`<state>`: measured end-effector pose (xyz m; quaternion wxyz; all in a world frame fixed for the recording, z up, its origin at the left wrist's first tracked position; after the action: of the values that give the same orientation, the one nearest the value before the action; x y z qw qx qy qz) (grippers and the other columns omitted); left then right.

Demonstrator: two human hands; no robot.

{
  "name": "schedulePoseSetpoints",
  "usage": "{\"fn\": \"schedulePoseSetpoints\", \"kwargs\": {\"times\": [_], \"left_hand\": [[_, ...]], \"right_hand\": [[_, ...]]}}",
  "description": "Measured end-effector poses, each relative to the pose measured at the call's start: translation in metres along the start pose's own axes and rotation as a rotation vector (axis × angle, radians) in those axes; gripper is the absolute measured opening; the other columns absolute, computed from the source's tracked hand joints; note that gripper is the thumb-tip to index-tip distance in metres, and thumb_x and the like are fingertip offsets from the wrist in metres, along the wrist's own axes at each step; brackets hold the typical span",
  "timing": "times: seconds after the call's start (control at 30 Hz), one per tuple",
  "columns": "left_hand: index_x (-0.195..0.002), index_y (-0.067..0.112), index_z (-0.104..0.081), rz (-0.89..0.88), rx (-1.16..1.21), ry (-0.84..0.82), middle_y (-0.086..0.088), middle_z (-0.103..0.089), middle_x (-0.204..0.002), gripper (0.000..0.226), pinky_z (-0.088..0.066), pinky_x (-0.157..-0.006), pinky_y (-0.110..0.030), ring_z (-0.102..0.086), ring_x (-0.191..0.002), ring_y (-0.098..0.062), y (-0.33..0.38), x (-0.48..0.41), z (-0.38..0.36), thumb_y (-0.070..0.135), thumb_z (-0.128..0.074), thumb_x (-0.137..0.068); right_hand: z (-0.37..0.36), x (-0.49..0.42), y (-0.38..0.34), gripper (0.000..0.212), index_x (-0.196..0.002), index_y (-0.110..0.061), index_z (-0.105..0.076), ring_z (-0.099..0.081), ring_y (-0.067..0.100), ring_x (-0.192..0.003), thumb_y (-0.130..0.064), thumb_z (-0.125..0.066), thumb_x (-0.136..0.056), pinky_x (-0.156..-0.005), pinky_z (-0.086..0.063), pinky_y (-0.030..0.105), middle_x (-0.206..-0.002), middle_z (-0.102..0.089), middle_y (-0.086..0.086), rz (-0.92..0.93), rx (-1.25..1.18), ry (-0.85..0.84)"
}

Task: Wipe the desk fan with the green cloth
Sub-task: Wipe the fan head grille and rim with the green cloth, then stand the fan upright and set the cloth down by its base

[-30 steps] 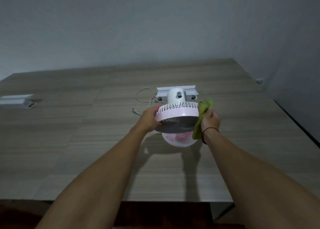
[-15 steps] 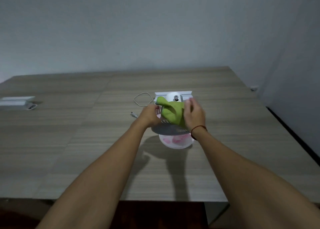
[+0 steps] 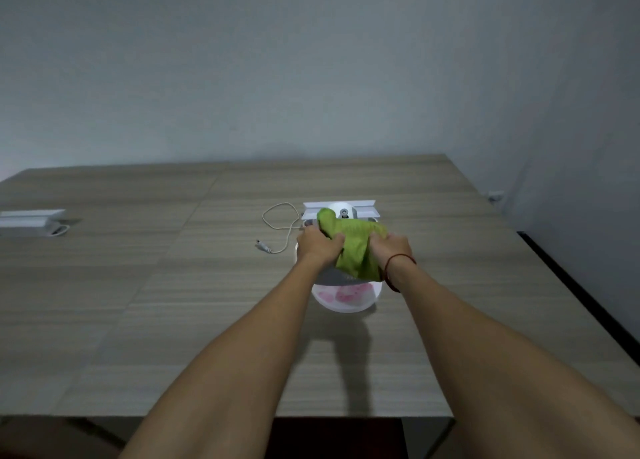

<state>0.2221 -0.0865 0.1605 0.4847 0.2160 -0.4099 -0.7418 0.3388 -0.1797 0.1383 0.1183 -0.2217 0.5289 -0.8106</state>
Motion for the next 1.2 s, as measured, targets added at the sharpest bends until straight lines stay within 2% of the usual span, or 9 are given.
{"fn": "schedulePoseSetpoints", "kwargs": {"times": [0.13,0.27,0.37,0.43,0.63,0.77,0.83,1.03,1.2], "left_hand": [[-0.103,0.008,-0.066,0.08,0.183,-0.042,-0.012,-0.069,-0.107,0.041,-0.052,-0.091,-0.035,-0.063,-0.104,-0.029,-0.001,0.01,0.007,0.039,-0.059,-0.077],[-0.077,0.013,-0.059,0.098,0.46,-0.039,-0.001,-0.06,-0.069,0.005,-0.045,-0.048,-0.015,-0.055,-0.061,-0.013,-0.008,0.026,0.015,0.013,-0.065,-0.077],[-0.109,0.01,-0.059,0.125,0.564,-0.093,-0.009,-0.069,-0.094,0.041,-0.059,-0.07,-0.03,-0.067,-0.079,-0.02,-0.028,0.033,0.014,0.014,-0.076,-0.071],[-0.109,0.011,-0.06,0.111,0.552,-0.05,-0.012,-0.071,-0.103,0.047,-0.059,-0.083,-0.043,-0.07,-0.092,-0.027,-0.051,0.04,0.01,0.019,-0.083,-0.068],[-0.091,0.011,-0.059,0.013,0.257,0.161,-0.014,-0.066,-0.087,0.029,-0.055,-0.082,-0.047,-0.064,-0.083,-0.028,-0.11,0.049,-0.025,0.027,-0.077,-0.075],[-0.14,0.007,-0.036,0.213,-0.07,0.0,-0.021,-0.051,-0.137,0.071,-0.042,-0.1,-0.042,-0.051,-0.124,-0.039,-0.154,0.043,-0.061,0.049,-0.057,-0.087],[-0.148,0.006,-0.022,0.218,-0.31,-0.039,-0.018,-0.04,-0.147,0.078,-0.036,-0.107,-0.046,-0.042,-0.133,-0.038,-0.184,0.042,-0.075,0.054,-0.045,-0.09],[-0.141,0.01,-0.042,-0.312,-0.511,-0.067,-0.01,-0.041,-0.151,0.048,-0.022,-0.114,-0.039,-0.033,-0.142,-0.024,-0.23,0.026,-0.119,0.033,-0.037,-0.099],[-0.139,0.008,-0.043,-0.48,-0.576,-0.028,-0.011,-0.043,-0.148,0.045,-0.024,-0.112,-0.042,-0.039,-0.136,-0.026,-0.238,0.001,-0.136,0.028,-0.032,-0.101]], "right_hand": [[0.002,0.015,-0.007,0.035,-0.099,-0.003,-0.063,-0.058,0.03,-0.1,-0.028,-0.04,-0.09,-0.087,-0.044,0.034,-0.103,-0.063,0.017,0.106,-0.027,-0.036],[-0.002,0.031,0.0,0.032,-0.095,-0.008,-0.061,-0.052,0.023,-0.09,-0.029,-0.038,-0.093,-0.083,-0.042,0.032,-0.095,-0.059,0.012,0.146,-0.071,-0.099],[-0.002,0.038,0.015,0.026,-0.1,-0.006,-0.06,-0.051,0.023,-0.09,-0.02,-0.039,-0.093,-0.08,-0.04,0.029,-0.096,-0.057,0.011,0.142,-0.055,-0.13],[-0.006,0.041,0.032,0.024,-0.102,-0.008,-0.06,-0.053,0.024,-0.09,-0.017,-0.041,-0.092,-0.078,-0.04,0.029,-0.096,-0.057,0.01,0.118,-0.05,-0.154],[-0.026,0.036,0.09,0.024,-0.096,-0.01,-0.063,-0.058,0.026,-0.096,-0.025,-0.044,-0.095,-0.078,-0.039,0.027,-0.096,-0.06,0.011,0.039,-0.017,-0.159],[-0.039,0.013,0.141,0.045,-0.125,-0.008,-0.051,-0.054,0.035,-0.119,-0.037,-0.048,-0.091,-0.1,-0.045,0.041,-0.13,-0.056,0.018,-0.039,0.31,-0.164],[-0.044,0.006,0.163,0.05,-0.134,-0.01,-0.042,-0.048,0.036,-0.126,-0.033,-0.048,-0.09,-0.105,-0.04,0.045,-0.14,-0.046,0.017,0.036,0.495,-0.14],[-0.093,-0.003,0.212,0.046,-0.138,-0.013,-0.043,-0.036,0.026,-0.138,-0.029,-0.042,-0.095,-0.112,-0.034,0.04,-0.152,-0.035,0.009,0.521,0.753,-0.361],[-0.117,-0.02,0.23,0.049,-0.144,-0.014,-0.035,-0.023,0.02,-0.145,-0.031,-0.031,-0.098,-0.119,-0.018,0.039,-0.156,-0.031,0.004,0.718,0.909,-0.211]]}}
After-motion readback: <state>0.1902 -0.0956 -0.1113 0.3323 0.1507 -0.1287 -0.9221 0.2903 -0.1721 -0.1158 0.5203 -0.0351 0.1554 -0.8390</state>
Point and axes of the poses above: each hand's wrist, its own x-axis away from the middle knuckle, its own z-axis out of the back of the hand, y = z × x, the point moved 3 cm from there along -x, towards the middle knuckle
